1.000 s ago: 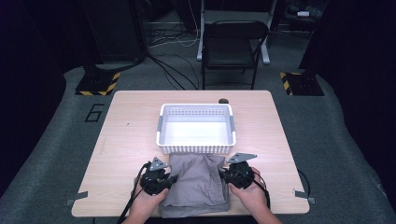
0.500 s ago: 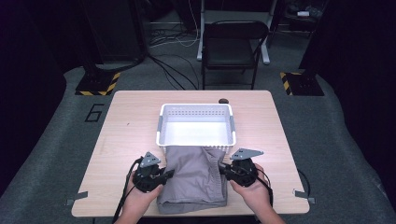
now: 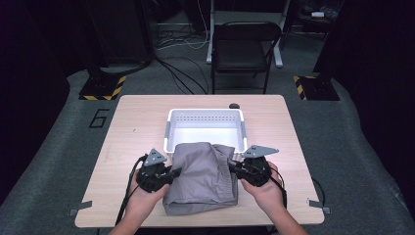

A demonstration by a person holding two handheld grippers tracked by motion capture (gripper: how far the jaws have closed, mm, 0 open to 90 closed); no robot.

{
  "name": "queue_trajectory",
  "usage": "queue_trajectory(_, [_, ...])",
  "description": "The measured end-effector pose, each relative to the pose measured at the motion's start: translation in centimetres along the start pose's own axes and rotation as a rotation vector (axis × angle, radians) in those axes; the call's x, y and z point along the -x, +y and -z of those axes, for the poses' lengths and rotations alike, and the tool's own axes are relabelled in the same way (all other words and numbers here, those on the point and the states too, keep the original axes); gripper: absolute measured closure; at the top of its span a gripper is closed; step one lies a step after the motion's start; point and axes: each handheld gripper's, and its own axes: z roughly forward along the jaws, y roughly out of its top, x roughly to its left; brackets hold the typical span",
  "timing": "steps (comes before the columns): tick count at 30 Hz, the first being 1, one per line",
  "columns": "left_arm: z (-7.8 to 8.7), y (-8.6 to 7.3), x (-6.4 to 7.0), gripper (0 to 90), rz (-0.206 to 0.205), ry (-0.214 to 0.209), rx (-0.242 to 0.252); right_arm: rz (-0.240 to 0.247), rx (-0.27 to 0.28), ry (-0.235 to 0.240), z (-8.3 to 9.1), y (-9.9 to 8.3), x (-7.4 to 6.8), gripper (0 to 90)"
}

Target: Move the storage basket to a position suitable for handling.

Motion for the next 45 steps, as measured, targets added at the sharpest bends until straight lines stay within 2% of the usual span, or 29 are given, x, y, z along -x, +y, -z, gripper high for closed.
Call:
queue_trajectory(8, [0.1,1.3,-0.6,75.9,0.005,0.002,0.000,0.022,0.008,-0.007,0.3,1.8,0.4,79.1])
queue_trajectory(15, [0.0,2.1,-0.9,75.9,0.003,0.002,-0.001,-0.005,0.002,0.005,0.1,2.3,1.1,79.0])
queue_trajectory(24, [-0.2,3.5,-1.2,75.8,-0.011,0.006,-0.002,-0.003,-0.005,-0.006,0.0,3.3,1.8,79.0])
queue_trajectory(27, [-0.3,4.3,-1.4,75.8,-0.031,0.019,-0.011,0.007,0.001,-0.014,0.1,4.1,2.2,79.0])
queue_trajectory(33, [-0.5,6.3,-2.0,75.8,-0.035,0.025,-0.014,0.020,-0.010,-0.029,0.2,6.1,3.1,79.0])
queue_trajectory(34, [-0.6,6.7,-2.2,75.8,-0.039,0.026,-0.007,0.004,-0.015,-0.030,0.2,6.5,3.2,79.0])
queue_trajectory(35, [-0.5,7.2,-2.3,75.8,-0.046,0.033,-0.010,0.018,-0.016,-0.032,0.2,6.9,3.5,79.0])
queue_trajectory(41, [-0.7,9.6,-3.1,75.8,-0.053,0.044,-0.004,0.007,-0.034,-0.047,0.1,9.1,4.6,79.0])
queue_trajectory(45, [-0.9,11.0,-3.7,75.8,-0.058,0.051,0.001,0.004,-0.027,-0.057,0.1,10.4,5.4,79.0])
